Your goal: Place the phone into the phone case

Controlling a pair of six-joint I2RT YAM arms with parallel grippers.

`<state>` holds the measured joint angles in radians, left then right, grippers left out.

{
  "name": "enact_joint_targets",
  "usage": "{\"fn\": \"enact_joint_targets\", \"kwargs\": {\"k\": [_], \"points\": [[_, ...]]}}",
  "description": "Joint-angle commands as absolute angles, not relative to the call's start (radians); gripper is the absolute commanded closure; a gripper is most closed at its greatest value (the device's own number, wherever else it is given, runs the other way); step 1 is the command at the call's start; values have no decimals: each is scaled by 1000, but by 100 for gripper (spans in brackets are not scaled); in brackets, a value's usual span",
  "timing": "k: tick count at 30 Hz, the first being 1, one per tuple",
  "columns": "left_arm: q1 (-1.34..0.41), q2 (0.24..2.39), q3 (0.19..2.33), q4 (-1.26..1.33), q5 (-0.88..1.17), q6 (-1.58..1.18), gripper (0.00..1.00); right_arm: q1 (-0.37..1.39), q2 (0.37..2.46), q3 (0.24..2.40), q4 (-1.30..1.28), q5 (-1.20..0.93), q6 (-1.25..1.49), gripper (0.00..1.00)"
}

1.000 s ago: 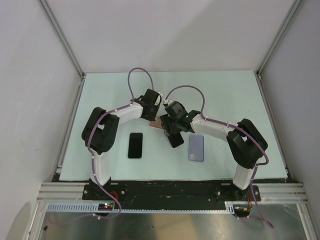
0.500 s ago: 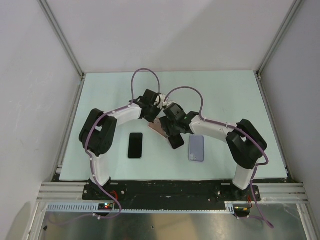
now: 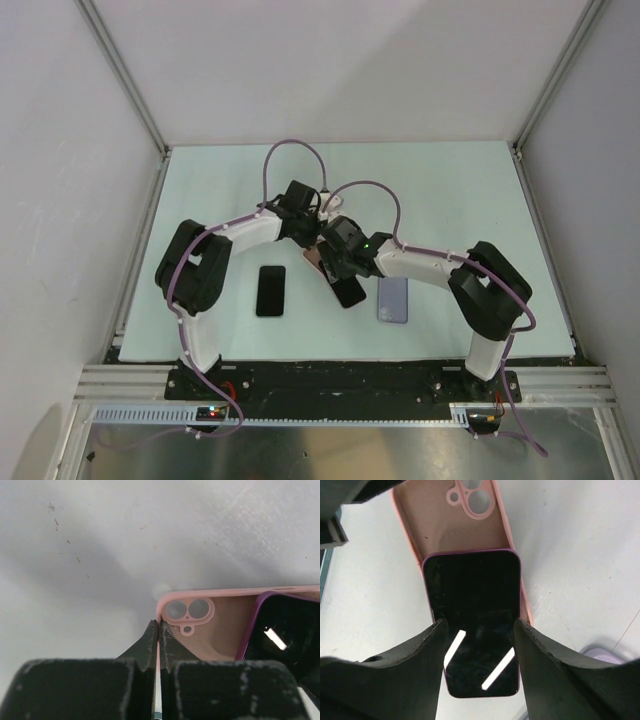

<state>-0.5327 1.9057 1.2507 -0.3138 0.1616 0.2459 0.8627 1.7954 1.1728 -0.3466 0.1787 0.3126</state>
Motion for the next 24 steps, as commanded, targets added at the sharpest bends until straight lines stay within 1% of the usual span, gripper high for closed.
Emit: {"fn": "enact_joint_targets", "kwargs": {"k": [1, 7, 11, 13, 15, 20, 24], "points": [[-545, 1873, 1237, -293, 236, 231, 100, 873, 1800, 1177, -282, 223, 310, 39], [-546, 1882, 1236, -289, 251, 196, 100, 871, 1818, 1178, -254, 228, 298, 39], [-546, 1882, 1236, -287, 253, 177, 100, 872, 1836, 1183, -251, 236, 310, 44], [-545, 1882, 1237, -286, 257, 171, 100, 874, 1829, 1182, -258, 255, 321, 44], [-546, 1883, 1238, -286, 259, 165, 100, 877, 1800, 1174, -260, 278, 330, 43], [-544, 1889, 1241, -287, 243, 133, 100, 868, 1689, 1162, -284, 324, 361, 37], [-539, 1891, 1246, -286, 216, 98, 100, 846, 1569, 1113, -331, 306, 475, 35]]}}
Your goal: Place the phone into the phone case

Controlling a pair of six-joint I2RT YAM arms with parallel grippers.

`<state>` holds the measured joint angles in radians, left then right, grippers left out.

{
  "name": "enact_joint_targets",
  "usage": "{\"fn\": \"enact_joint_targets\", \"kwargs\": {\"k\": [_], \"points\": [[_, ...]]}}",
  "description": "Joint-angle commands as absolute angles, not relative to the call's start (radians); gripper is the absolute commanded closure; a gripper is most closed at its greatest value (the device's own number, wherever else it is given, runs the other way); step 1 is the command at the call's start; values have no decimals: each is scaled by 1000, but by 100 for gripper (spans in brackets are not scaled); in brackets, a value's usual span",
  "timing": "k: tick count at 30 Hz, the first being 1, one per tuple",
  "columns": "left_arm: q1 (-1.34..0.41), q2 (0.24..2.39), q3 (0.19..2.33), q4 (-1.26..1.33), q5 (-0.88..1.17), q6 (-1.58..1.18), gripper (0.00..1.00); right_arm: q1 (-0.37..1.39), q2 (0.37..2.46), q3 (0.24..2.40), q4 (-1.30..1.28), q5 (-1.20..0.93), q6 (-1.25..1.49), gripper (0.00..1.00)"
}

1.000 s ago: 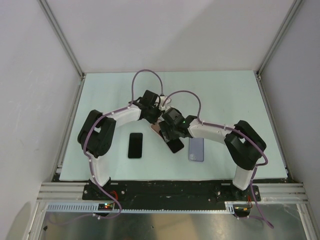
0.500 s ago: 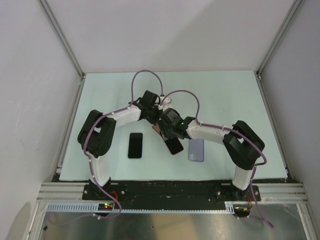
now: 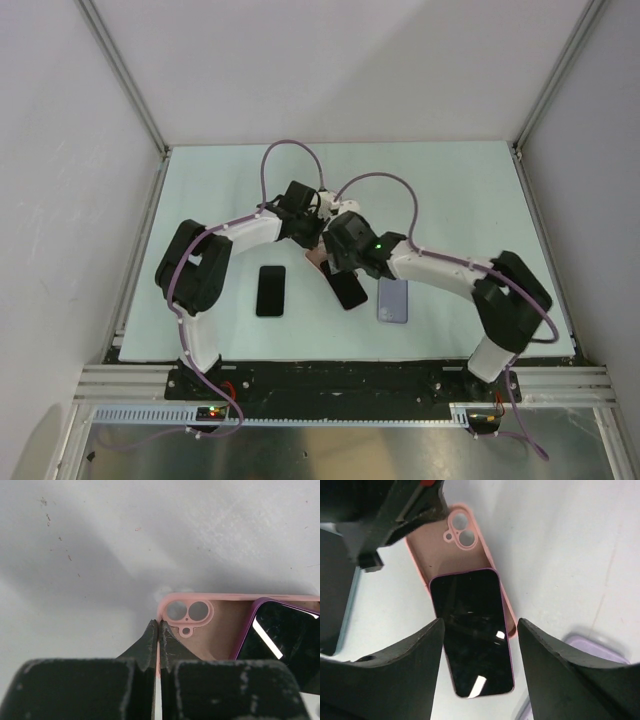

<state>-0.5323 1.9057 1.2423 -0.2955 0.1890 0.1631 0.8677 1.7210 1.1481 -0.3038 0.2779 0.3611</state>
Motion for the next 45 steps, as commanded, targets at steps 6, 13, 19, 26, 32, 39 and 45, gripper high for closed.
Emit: {"fn": "enact_joint_targets", "kwargs": {"k": [6, 13, 19, 26, 32, 39, 45], "points": [[-533, 1889, 1249, -286, 208, 65, 98, 853, 1410, 939, -314, 205, 722, 32], [-514, 1891, 1261, -287, 283, -1, 76, 883, 1278, 745, -246, 168, 893, 29], [-501, 1845, 1269, -287, 252, -68, 55, 908, 1230, 666, -209, 149, 971, 30], [-491, 1750, 1276, -289, 228, -147, 57, 934, 1210, 591, -149, 129, 1050, 32], [-509, 1725, 1255, -288, 322, -203, 62, 941, 1230, 551, -84, 117, 1091, 33], [-540, 1783, 1199, -288, 380, -245, 67, 916, 1249, 519, -28, 115, 1110, 36], [-546, 1800, 1180, -286, 389, -263, 70, 897, 1258, 494, 16, 102, 1121, 37]]}}
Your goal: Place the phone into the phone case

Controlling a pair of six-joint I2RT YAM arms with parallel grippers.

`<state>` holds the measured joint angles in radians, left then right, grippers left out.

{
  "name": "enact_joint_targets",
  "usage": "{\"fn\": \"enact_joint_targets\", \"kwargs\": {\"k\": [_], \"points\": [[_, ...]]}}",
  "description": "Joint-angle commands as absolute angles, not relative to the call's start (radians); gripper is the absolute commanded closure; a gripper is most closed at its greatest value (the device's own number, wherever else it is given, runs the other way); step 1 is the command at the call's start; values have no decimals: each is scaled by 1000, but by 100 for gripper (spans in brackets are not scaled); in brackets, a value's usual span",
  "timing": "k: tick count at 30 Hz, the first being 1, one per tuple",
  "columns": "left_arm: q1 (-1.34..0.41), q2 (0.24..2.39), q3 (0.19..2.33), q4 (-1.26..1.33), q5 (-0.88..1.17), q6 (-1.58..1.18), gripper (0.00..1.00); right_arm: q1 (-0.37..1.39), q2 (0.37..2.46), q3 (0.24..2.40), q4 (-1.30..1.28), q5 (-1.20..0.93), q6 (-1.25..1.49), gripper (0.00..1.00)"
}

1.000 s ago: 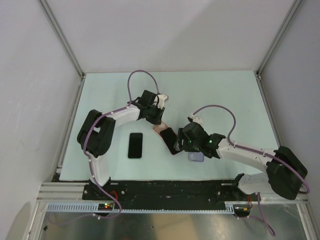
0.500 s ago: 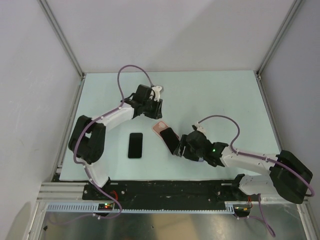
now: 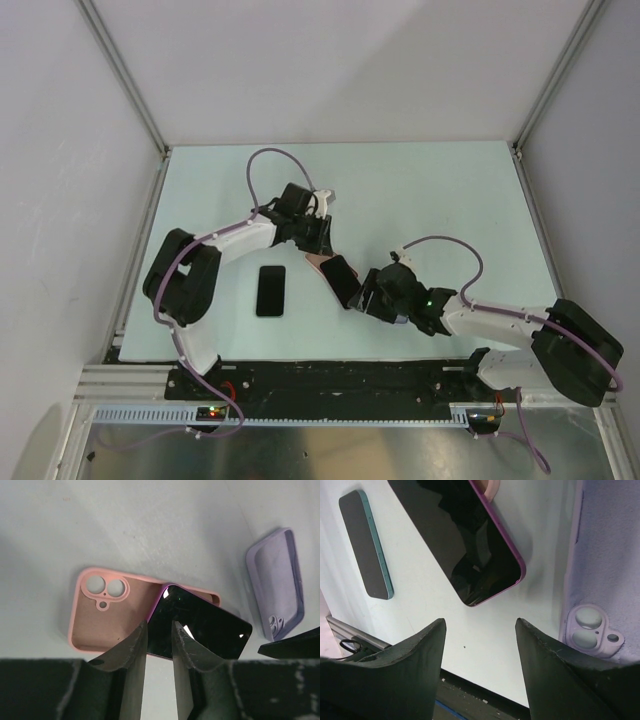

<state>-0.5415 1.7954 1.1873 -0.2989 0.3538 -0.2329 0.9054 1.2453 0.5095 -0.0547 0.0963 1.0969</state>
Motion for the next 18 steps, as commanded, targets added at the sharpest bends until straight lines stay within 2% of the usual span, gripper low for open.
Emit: {"fn": "enact_joint_targets", "kwargs": {"k": [1, 9, 18], "points": [[-547, 1800, 1178, -287, 389, -263, 71, 897, 1264, 491, 28, 98, 1124, 37], [-553, 1821, 1152, -288, 393, -264, 78, 889, 1322, 475, 99, 82, 1141, 38], [-557, 1828, 1130, -288, 392, -258, 80, 844, 1351, 474, 136, 76, 1128, 39]]}}
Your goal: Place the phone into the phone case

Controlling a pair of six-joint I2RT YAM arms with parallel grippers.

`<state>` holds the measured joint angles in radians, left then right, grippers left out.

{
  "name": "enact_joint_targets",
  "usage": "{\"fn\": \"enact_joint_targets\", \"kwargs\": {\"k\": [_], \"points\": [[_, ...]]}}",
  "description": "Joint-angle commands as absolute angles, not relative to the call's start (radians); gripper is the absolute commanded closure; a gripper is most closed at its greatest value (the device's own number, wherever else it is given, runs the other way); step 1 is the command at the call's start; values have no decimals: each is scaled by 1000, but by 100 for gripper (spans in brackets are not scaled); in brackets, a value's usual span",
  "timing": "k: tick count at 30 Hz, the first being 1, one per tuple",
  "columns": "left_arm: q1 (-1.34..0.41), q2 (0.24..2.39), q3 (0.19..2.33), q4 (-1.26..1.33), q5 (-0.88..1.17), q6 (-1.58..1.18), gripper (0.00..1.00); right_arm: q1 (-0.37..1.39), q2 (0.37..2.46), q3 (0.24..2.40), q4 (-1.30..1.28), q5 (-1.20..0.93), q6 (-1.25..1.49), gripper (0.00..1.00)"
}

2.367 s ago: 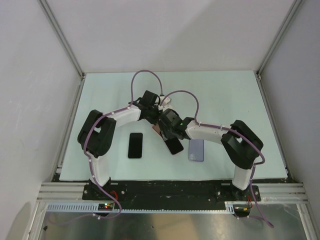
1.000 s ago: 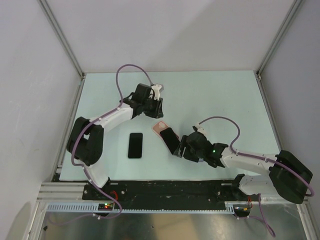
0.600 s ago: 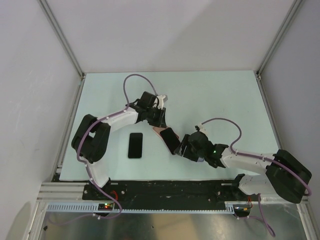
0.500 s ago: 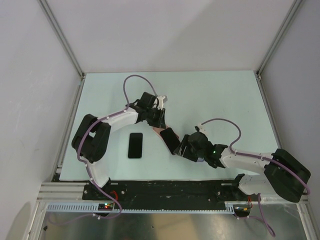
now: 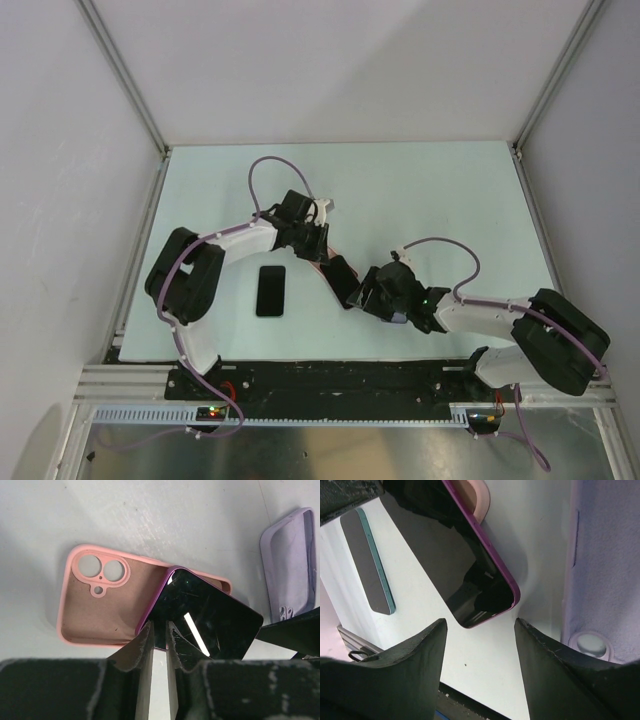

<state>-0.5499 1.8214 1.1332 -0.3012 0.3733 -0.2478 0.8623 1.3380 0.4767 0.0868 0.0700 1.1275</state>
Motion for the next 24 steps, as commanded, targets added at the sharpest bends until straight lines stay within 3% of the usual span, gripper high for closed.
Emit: {"fn": "enact_joint_targets", "kwargs": {"k": [1, 24], "points": [[-557, 1831, 1129, -287, 393, -258, 80, 840, 1353, 474, 143, 76, 1128, 39], [-561, 1852, 1123, -287, 383, -261, 83, 800, 1392, 474, 256, 82, 1163, 46]]}}
